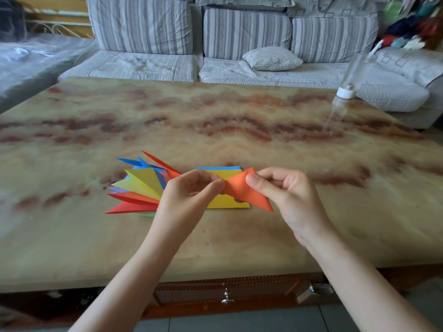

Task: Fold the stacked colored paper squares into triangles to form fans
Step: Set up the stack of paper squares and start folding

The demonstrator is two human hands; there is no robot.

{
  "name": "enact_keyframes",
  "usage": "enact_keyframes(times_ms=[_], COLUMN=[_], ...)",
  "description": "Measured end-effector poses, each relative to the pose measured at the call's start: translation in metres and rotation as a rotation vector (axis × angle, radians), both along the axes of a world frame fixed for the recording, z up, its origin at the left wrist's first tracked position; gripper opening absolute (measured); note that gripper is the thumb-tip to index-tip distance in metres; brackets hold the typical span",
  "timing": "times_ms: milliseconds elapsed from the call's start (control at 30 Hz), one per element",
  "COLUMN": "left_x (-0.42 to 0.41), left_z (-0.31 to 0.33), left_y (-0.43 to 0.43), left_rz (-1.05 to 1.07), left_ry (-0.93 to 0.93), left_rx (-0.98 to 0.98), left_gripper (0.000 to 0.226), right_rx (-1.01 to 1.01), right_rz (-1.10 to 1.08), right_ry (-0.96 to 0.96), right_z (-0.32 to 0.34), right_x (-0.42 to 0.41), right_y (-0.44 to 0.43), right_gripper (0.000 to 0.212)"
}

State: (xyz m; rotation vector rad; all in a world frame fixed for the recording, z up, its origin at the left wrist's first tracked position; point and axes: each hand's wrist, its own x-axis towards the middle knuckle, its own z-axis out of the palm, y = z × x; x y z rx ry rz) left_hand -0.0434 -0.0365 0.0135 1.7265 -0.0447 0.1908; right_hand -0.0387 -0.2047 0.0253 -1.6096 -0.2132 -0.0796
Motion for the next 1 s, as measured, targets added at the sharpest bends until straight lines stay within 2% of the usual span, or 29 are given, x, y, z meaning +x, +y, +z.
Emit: enact_keyframes(times_ms=[100, 267, 400, 533, 633, 833, 1000], left_x=[0.000, -0.004, -0.001, -0.005, -0.008, -0.009, -0.007], left_z=[0.004, 0.006, 0.006, 0.007, 0.005, 0.002, 0.004], left_y=[0.002, -0.006, -0.003, -0.006, -0.008, -0.007, -0.004], left_rz=[-0.046, -0.071, -0.097, -0.054, 0.006, 0.099, 0.106], left_ry=[-0.020, -0.082, -0.001, 0.003, 0.002, -0.046, -0.059], left_rx=[0.046, 0.058, -0.063, -0.136, -0.190, -0.096, -0.069], left_gripper=[0.006, 0.016, 0.021, 0.010, 0.013, 0.012, 0.011], right_rx=[-0.016, -0.055, -0.140, -0.143, -0.124, -0.055, -0.018], right_rz=[-0.005, 0.063, 0.068, 0.101, 0.173, 0.331, 0.475], right_ry=[-0.001, 0.030, 0.012, 0.034, 0.077, 0.137, 0.162], right_z=[-0.001, -0.005, -0.005, -0.004, -0.001, 0.002, 0.003], right_x=[-0.001, -0.006, -0.007, -0.007, -0.006, -0.006, -0.004], right_y=[0.002, 0.008, 0.009, 0.009, 0.008, 0.004, -0.003], right_gripper=[0.014, 0.015, 0.017, 0.015, 0.017, 0.019, 0.029])
